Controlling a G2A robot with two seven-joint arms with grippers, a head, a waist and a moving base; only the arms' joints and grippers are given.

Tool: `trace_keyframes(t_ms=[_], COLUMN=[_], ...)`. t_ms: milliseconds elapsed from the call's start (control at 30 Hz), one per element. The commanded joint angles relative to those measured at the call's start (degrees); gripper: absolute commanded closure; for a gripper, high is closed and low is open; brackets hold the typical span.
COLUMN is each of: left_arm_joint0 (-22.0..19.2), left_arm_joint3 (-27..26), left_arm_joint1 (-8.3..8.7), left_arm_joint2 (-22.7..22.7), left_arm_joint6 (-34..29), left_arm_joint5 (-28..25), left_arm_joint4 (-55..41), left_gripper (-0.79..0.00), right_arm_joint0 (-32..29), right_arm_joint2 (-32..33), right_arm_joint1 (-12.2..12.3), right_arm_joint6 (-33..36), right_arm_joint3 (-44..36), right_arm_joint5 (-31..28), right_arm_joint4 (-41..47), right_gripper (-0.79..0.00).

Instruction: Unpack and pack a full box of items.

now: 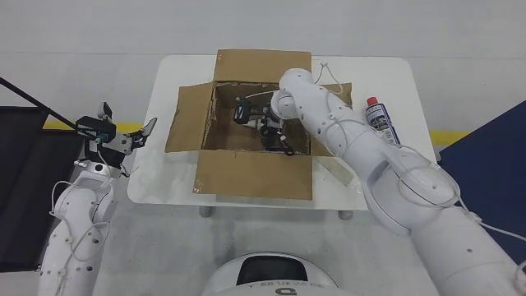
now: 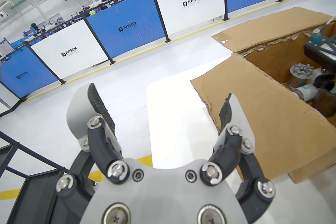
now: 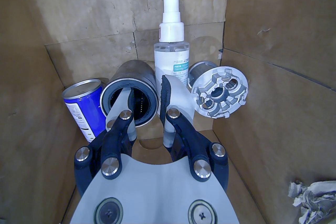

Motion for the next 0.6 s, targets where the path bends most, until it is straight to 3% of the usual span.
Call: trace_keyframes(t_ms=[0, 133, 167, 233, 400, 567], left_arm_joint0=[0.0, 0.0, 0.0, 0.0, 0.0, 0.0], left_arm_joint3=[0.0, 0.0, 0.0, 0.0, 0.0, 0.0], left_arm_joint1=[0.0, 0.0, 0.0, 0.0, 0.0, 0.0], left_arm_joint2=[0.0, 0.0, 0.0, 0.0, 0.0, 0.0], left_arm_joint6=[0.0, 0.0, 0.0, 0.0, 0.0, 0.0], left_arm_joint5=[0.0, 0.0, 0.0, 0.0, 0.0, 0.0], left_arm_joint4=[0.0, 0.0, 0.0, 0.0, 0.0, 0.0], left_gripper=[-0.785, -0.785, -0.785, -0.785, -0.785, -0.785], right_arm_joint0=[0.19, 0.56, 0.62, 0.76, 1.28, 2.25], right_arm_joint2=[-0.24, -0.72, -0.82, -1.02, -1.24, -0.08], right_arm_joint1=[-0.48, -1.63, -1.93, -2.5, -3.54, -2.7], right_arm_joint6=[-0.12, -0.24, -0.33, -0.51, -1.93, -8.81], right_arm_joint3=[0.86, 3.01, 3.54, 4.58, 6.72, 6.94], right_arm_joint5=[-0.01, 0.43, 0.66, 0.99, 0.07, -4.6], right_arm_joint4=[-0.17, -0.48, -0.56, -0.73, -1.16, -1.91], right_gripper=[-0.237, -0.209, -0.166, 0.0, 0.0, 0.0])
